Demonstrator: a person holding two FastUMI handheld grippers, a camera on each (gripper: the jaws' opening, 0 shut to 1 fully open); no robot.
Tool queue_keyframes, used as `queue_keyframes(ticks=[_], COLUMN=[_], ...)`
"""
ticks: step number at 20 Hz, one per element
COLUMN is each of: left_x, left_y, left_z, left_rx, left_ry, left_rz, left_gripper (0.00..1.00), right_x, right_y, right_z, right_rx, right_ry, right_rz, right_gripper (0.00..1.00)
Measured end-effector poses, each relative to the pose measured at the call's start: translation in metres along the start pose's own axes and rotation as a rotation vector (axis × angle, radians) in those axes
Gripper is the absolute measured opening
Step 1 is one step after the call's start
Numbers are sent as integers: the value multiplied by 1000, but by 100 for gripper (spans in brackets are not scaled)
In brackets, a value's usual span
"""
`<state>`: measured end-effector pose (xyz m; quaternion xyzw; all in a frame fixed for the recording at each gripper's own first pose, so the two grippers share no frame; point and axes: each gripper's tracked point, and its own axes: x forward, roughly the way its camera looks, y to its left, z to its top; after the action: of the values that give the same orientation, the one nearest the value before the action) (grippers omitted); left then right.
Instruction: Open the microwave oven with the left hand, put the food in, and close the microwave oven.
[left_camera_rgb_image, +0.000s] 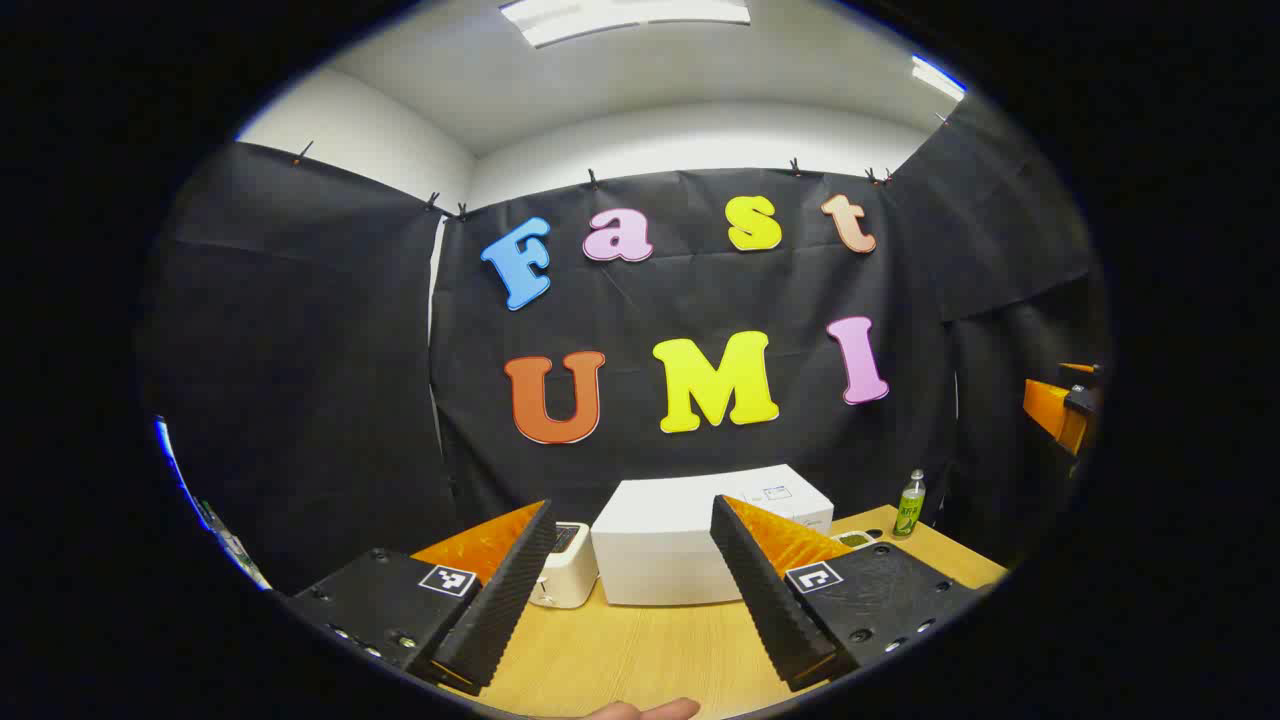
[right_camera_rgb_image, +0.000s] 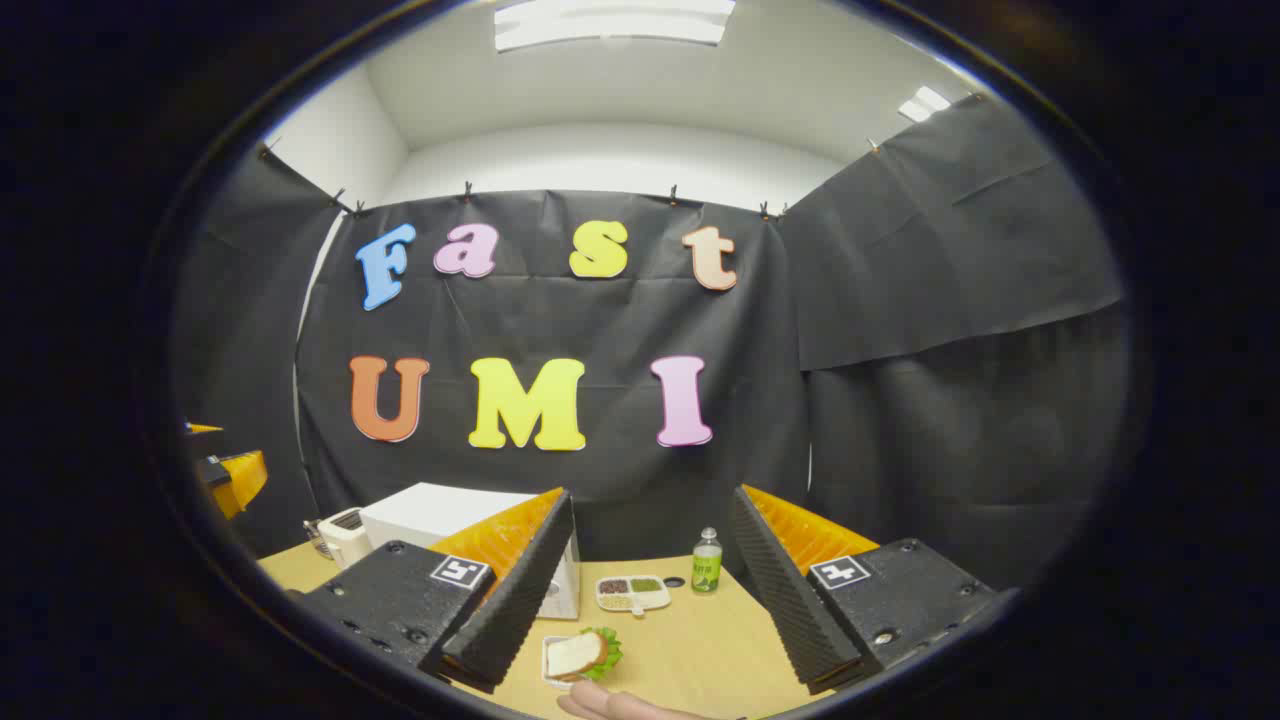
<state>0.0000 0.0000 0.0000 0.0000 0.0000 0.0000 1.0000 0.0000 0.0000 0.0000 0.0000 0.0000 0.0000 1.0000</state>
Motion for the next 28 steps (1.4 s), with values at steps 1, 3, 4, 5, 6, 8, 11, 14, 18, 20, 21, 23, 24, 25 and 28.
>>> queue_keyframes(ticks=[1, 3, 4, 5, 6, 8, 11, 14, 18, 20, 21, 23, 24, 25, 28], left_x=[0, 0, 0, -1, 1, 2, 4, 11, 20, 26, 29, 35, 40, 46, 68], left_y=[2, 6, 6, 8, 10, 13, 16, 21, 19, 18, 18, 12, 10, 7, -8], left_z=[1, 4, 4, 6, 8, 8, 5, 8, 6, 5, 6, 8, 9, 10, -3], left_rx=[-3, -5, -8, -13, -19, -27, -31, -35, -42, -39, -32, -18, -25, -40, -78], left_ry=[-1, -9, -9, -10, -12, -9, 1, -10, -3, 0, -7, -23, -33, -38, -15], left_rz=[5, 10, 13, 16, 19, 24, 28, 39, 42, 43, 46, 48, 53, 58, 50], left_gripper=[96, 96, 96, 96, 96, 96, 96, 96, 96, 96, 96, 96, 96, 96, 96], right_x=[1, 1, 1, 1, 0, -2, -6, -8, -8, -9, -8, -7, -7, -9, -11], right_y=[-1, 0, 1, 2, 2, 5, 5, 7, 3, -1, -3, -9, -11, -12, -17], right_z=[-2, -3, -3, -2, -1, 2, 4, 2, -1, 0, 2, 4, 4, 4, 5], right_rx=[-2, -5, -6, -5, -6, -8, -5, -5, -7, -10, -14, -21, -26, -26, -21], right_ry=[3, 6, 7, 7, 5, -4, -13, -7, -5, -8, -13, -27, -28, -28, -38], right_rz=[-2, -2, 0, 2, 4, 13, 18, 26, 24, 20, 16, 2, -2, 2, 10], right_gripper=[100, 100, 95, 95, 95, 95, 95, 95, 95, 95, 100, 95, 100, 100, 95])
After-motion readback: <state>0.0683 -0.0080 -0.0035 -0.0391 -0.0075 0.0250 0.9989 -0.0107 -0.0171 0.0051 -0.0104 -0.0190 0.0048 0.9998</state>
